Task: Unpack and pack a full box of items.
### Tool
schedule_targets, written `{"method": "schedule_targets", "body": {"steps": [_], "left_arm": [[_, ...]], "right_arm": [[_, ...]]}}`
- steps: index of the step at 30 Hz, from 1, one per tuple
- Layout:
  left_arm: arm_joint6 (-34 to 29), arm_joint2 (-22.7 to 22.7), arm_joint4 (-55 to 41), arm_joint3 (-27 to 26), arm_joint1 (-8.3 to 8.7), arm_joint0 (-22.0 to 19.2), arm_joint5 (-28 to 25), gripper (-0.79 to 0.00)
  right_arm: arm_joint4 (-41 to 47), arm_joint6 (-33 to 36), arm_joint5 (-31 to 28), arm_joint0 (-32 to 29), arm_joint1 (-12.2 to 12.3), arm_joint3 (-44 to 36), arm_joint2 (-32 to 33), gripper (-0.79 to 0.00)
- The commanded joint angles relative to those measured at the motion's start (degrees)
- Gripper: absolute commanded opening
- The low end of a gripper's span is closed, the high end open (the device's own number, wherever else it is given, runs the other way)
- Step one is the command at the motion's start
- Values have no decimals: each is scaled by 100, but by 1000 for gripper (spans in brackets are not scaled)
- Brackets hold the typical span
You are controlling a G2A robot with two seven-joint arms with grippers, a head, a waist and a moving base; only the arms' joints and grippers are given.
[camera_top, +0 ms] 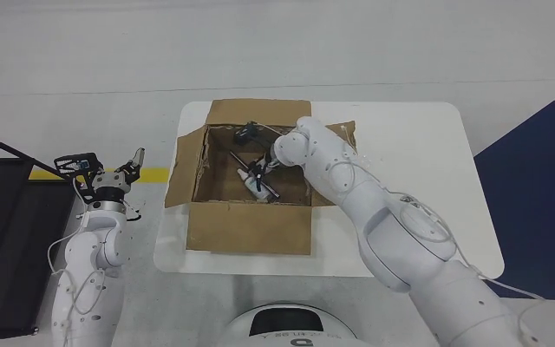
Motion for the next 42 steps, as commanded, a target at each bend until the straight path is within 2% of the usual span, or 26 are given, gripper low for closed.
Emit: {"method": "schedule_targets", "body": {"steps": [1, 2, 4, 9, 14, 24, 42], "left_arm": [[0, 0, 0, 0, 0, 0, 0, 0], [0, 0, 0, 0, 0, 0, 0, 0], [0, 0, 0, 0, 0, 0, 0, 0], [0, 0, 0, 0, 0, 0, 0, 0], [0, 0, 0, 0, 0, 0, 0, 0], [0, 0, 0, 0, 0, 0, 0, 0], [0, 0, 0, 0, 0, 0, 0, 0]], "right_arm": [[-17, -13, 58, -30, 42, -94, 39, -767], [-43, -29, 102, -55, 59, -140, 47, -686], [-120, -35, 231, -114, 71, -245, 33, -576], [-276, -11, 511, -211, 57, -400, -28, -493], [-295, 166, 364, -272, 12, -504, -97, -477], [-381, 297, 535, -264, -155, -439, -259, -459], [-411, 259, 762, -8, -641, 391, -512, -431]]}}
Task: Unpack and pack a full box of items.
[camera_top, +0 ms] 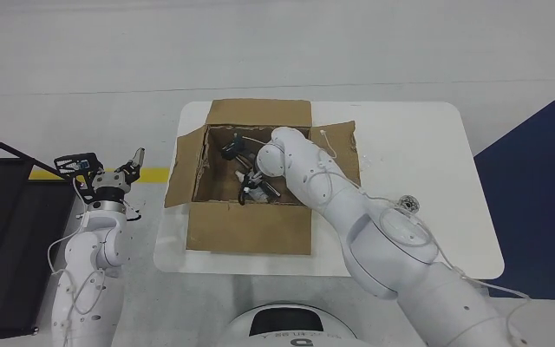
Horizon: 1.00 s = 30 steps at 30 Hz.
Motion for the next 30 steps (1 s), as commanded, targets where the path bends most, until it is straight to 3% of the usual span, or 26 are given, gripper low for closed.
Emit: {"method": "schedule_targets", "body": {"steps": [1, 5, 8, 10, 11, 20, 30], "left_arm": [[0, 0, 0, 0, 0, 0, 0, 0], [0, 0, 0, 0, 0, 0, 0, 0], [0, 0, 0, 0, 0, 0, 0, 0], [0, 0, 0, 0, 0, 0, 0, 0], [0, 0, 0, 0, 0, 0, 0, 0], [0, 0, 0, 0, 0, 0, 0, 0], [0, 0, 0, 0, 0, 0, 0, 0]], "right_arm": [[4, -23, -11, 22, -43, 95, -10, -434], [67, -10, -117, 55, -115, 292, -2, -453], [100, -13, -196, 88, -156, 431, 9, -536], [119, -25, -219, 111, -178, 509, 19, -665], [124, -34, -244, 123, -185, 547, 25, -785], [199, -393, -837, 222, -91, 717, 150, -785], [-61, -1053, -1463, 172, 193, 392, 225, -785]]}}
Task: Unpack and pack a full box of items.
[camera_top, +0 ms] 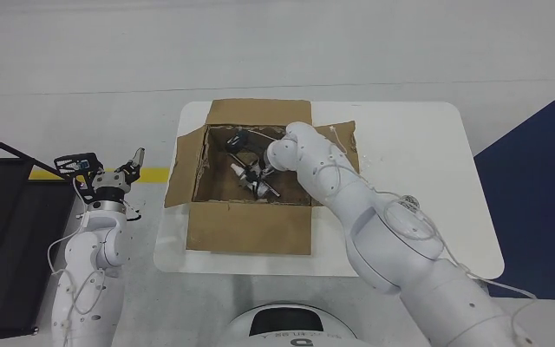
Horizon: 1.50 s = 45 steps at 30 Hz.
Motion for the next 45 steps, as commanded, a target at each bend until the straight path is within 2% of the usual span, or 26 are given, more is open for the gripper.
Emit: {"method": "schedule_targets", "body": {"steps": [1, 7, 11, 14, 18, 19, 29, 31, 34, 39, 45], "left_arm": [[0, 0, 0, 0, 0, 0, 0, 0], [0, 0, 0, 0, 0, 0, 0, 0], [0, 0, 0, 0, 0, 0, 0, 0], [0, 0, 0, 0, 0, 0, 0, 0], [0, 0, 0, 0, 0, 0, 0, 0], [0, 0, 0, 0, 0, 0, 0, 0], [0, 0, 0, 0, 0, 0, 0, 0], [0, 0, 0, 0, 0, 0, 0, 0], [0, 0, 0, 0, 0, 0, 0, 0], [0, 0, 0, 0, 0, 0, 0, 0], [0, 0, 0, 0, 0, 0, 0, 0]], "right_arm": [[-102, -195, -85, -26, 82, -140, 14, -785], [-474, -864, -329, -225, 463, -832, 167, -785], [-805, -1078, -291, -614, 852, -1763, 423, -785], [-1043, -856, -208, -1143, 1228, -2938, 797, -785], [-1290, 40, -45, -2190, 1753, -4936, 1577, -785], [-1278, 318, 28, -2351, 1813, -5175, 1678, -785], [-1277, 269, 35, -2363, 1814, -5203, 1683, -785], [-1292, -134, -182, -2507, 1859, -5521, 1778, -785], [-1790, -920, -367, -2967, 2051, -6400, 2302, -785], [-2215, -2007, -930, -4324, 2404, -8088, 3521, -785], [-2365, -3353, -1471, -5792, 2666, -9300, 5034, -785]]}}
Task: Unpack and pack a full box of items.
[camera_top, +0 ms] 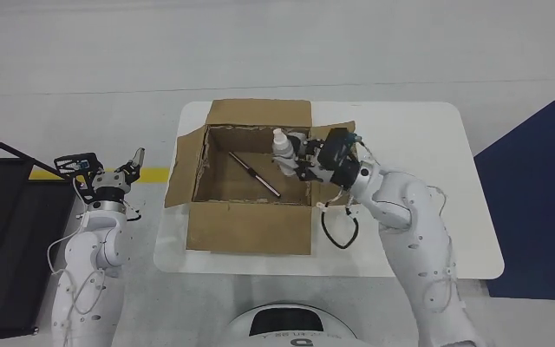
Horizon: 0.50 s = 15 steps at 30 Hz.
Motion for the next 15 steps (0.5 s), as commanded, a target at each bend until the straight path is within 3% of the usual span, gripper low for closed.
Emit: {"method": "schedule_targets", "body": {"steps": [1, 6, 8, 15], "left_arm": [[0, 0, 0, 0, 0, 0, 0, 0], [0, 0, 0, 0, 0, 0, 0, 0], [0, 0, 0, 0, 0, 0, 0, 0], [0, 0, 0, 0, 0, 0, 0, 0]], "right_arm": [[-38, -523, -160, -501, 60, -282, 516, -785], [22, -1323, -429, -1125, 151, -380, 1221, -785], [233, -1339, -826, -1172, 184, -263, 1211, -785], [233, -1339, -826, -1172, 184, -263, 1211, -785]]}}
